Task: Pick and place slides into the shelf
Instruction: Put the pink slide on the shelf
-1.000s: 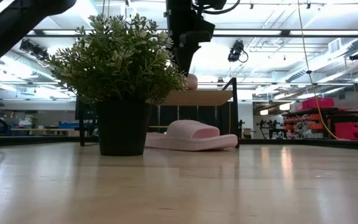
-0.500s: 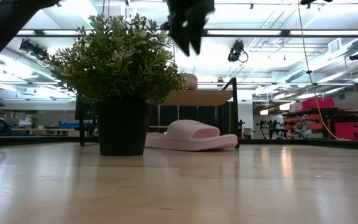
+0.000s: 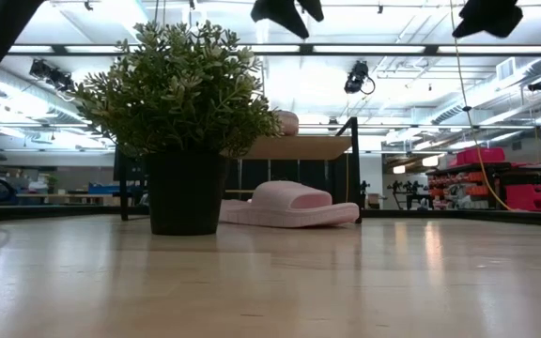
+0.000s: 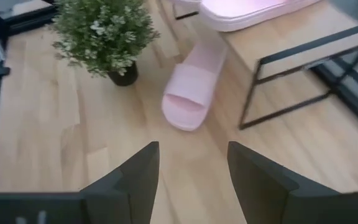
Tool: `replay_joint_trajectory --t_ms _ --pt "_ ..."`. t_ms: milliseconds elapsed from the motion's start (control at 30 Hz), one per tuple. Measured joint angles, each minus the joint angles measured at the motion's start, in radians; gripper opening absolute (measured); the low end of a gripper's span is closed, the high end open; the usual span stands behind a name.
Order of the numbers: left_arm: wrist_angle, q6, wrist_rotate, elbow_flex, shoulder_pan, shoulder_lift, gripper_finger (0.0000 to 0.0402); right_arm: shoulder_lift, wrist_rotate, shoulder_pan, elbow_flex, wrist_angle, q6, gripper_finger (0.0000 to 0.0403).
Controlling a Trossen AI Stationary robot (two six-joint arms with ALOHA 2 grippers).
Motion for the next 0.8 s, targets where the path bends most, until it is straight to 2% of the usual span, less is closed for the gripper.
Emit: replay_joint_trajectory --t_ms 133,300,533,800 --pt "0.01 -0.002 -0.017 -0.01 -0.041 0.0 0.0245 -0.002 0.0 0.024 -0.086 0.087 0.035 0.0197" --pt "0.086 -0.041 -0.028 -0.124 -0.069 -0.005 0.0239 0.001 0.0 0.041 -0.148 0.135 0.076 0.0197" --pt "0.256 -0.086 -0.033 -0.357 -0.102 -0.089 0.0236 0.001 0.001 0.042 -0.158 0.138 0.102 0.0197" --pt "0.483 -0.139 -0.04 -0.686 -0.094 -0.31 0.0233 0.002 0.038 0.041 -0.158 0.152 0.145 0.0197"
